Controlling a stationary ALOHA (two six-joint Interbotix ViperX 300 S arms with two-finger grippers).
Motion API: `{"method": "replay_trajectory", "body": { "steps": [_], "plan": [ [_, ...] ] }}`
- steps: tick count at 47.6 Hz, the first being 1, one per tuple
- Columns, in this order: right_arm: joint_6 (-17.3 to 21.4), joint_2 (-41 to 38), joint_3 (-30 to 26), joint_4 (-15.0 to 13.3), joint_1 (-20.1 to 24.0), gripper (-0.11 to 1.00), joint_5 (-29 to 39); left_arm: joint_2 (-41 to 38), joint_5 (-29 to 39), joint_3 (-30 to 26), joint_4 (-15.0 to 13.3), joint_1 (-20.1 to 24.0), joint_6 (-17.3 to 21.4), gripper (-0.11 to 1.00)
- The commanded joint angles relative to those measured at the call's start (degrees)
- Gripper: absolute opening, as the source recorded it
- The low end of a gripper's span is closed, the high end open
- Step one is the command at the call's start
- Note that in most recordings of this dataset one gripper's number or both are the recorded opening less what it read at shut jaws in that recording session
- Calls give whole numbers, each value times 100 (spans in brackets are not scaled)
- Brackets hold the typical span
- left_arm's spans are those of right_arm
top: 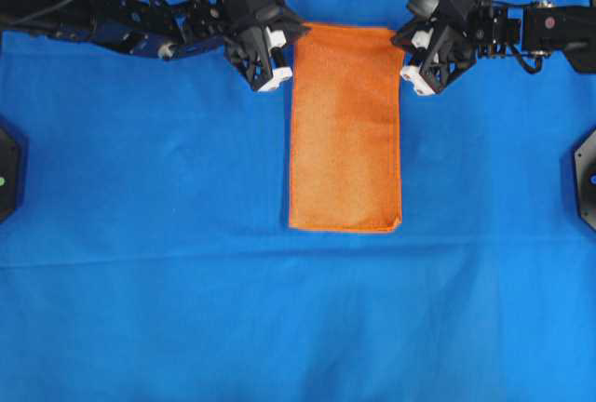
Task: Fold the orange towel.
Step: 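Lift the top end and fold it down onto the bottom half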
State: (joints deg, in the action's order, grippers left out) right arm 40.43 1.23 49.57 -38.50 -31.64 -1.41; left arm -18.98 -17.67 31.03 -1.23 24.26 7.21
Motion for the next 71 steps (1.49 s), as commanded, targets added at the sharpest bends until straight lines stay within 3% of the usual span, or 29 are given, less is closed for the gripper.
{"method": "replay_trajectory", "body": {
  "steps": [1,18,31,48,58,71],
  "plan": [
    [0,141,-26,-18,-18,5,9,211,-18,9,-9,-18,0,4],
    [70,729,70,26,580,5,334,633,-18,360,-44,-545,-132,4],
    [325,1187,202,316,1872,5,1187,1134,308,598,-35,-1345,-132,4],
    [1099,1134,281,431,3401,5,1336,1134,1143,615,-53,-2514,-246,4],
    [1371,765,237,439,3727,5,1301,896,1090,624,-53,-2839,-571,4],
    [1582,387,193,439,3806,5,1213,439,448,606,-53,-2865,-571,4]
  ]
}}
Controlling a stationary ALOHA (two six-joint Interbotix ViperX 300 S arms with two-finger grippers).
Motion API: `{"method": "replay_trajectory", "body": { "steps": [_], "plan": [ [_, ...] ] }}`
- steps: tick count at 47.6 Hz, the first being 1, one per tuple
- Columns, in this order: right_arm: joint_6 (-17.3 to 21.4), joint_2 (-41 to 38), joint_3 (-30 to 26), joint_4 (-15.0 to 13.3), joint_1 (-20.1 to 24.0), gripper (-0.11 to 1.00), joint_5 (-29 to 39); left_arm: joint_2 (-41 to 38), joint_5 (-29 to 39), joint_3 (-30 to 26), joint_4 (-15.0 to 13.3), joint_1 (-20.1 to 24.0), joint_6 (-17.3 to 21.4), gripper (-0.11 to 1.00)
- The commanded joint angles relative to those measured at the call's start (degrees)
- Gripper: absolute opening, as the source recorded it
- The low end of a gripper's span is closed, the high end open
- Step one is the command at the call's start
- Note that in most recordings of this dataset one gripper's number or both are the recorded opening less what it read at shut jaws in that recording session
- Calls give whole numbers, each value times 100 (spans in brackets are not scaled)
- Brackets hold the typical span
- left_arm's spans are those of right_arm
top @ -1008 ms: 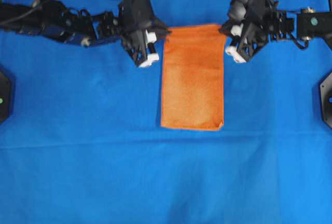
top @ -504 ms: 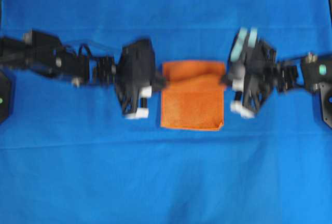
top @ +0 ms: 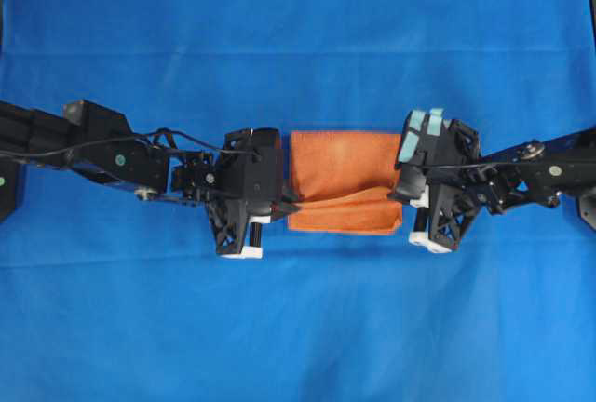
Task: Fold the orange towel.
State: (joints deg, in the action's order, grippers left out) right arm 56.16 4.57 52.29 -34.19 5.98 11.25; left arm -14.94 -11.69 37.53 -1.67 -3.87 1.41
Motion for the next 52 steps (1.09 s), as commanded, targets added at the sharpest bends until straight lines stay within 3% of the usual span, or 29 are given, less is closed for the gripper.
{"method": "replay_trajectory", "body": {
  "steps": [1,12,20,24,34,43,52],
  "plan": [
    [18,53,-79,9,62,5,-88,26,-167,-44,-9,-62,9,4],
    [18,44,-97,9,132,9,-316,26,-229,-35,-9,-97,9,4],
    [18,0,-185,9,211,50,-325,44,-229,-44,0,-88,0,4],
    [18,26,-229,9,264,62,-308,79,-211,-44,-9,-97,0,16],
    [-9,519,-334,-9,466,58,-88,571,53,9,-9,-88,70,75],
    [-35,1362,-299,-26,659,58,422,1362,580,141,0,-88,70,64],
    [-53,2224,-44,-149,694,58,1011,2180,756,492,0,-88,88,64]
  ]
}}
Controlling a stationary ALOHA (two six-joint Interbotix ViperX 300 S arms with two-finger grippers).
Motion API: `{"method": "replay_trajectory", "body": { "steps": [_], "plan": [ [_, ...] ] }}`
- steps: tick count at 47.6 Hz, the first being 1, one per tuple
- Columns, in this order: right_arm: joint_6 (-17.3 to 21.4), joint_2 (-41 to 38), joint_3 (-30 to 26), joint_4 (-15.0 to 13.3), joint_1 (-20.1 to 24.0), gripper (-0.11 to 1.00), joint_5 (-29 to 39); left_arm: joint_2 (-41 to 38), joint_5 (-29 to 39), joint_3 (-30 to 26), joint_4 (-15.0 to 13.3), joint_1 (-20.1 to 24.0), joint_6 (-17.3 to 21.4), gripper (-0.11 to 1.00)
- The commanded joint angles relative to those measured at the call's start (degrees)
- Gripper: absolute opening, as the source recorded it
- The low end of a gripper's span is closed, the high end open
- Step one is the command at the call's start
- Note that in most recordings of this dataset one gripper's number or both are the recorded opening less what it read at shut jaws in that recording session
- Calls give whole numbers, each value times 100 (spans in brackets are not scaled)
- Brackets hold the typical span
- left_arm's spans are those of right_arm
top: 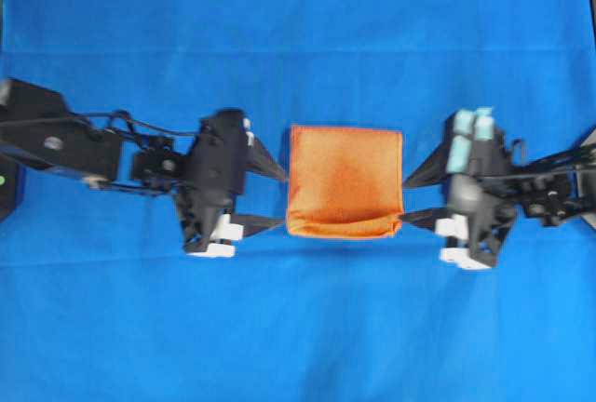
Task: Fold the orange towel.
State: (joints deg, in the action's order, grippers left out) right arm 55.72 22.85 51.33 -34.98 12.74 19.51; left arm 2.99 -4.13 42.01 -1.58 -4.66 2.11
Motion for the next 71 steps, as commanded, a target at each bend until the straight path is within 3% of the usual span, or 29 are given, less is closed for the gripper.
{"method": "replay_trajectory", "body": {
  "steps": [1,15,27,37,48,71],
  "plan": [
    [-9,501,97,-97,18,58,220,475,0,97,-9,-9,26,64],
    [-62,2514,896,-545,18,58,448,1837,-413,1195,0,0,105,64],
    [-114,3700,1556,-932,18,58,492,3234,-888,2136,0,9,123,64],
    [-79,4104,2057,-1222,0,58,396,4359,-879,2848,0,62,237,64],
    [-53,4333,2373,-1239,-185,58,-70,5317,-879,3489,0,88,237,64],
    [-53,4315,2391,-1239,-431,58,-141,5616,-879,3806,-9,255,229,63]
  ]
}}
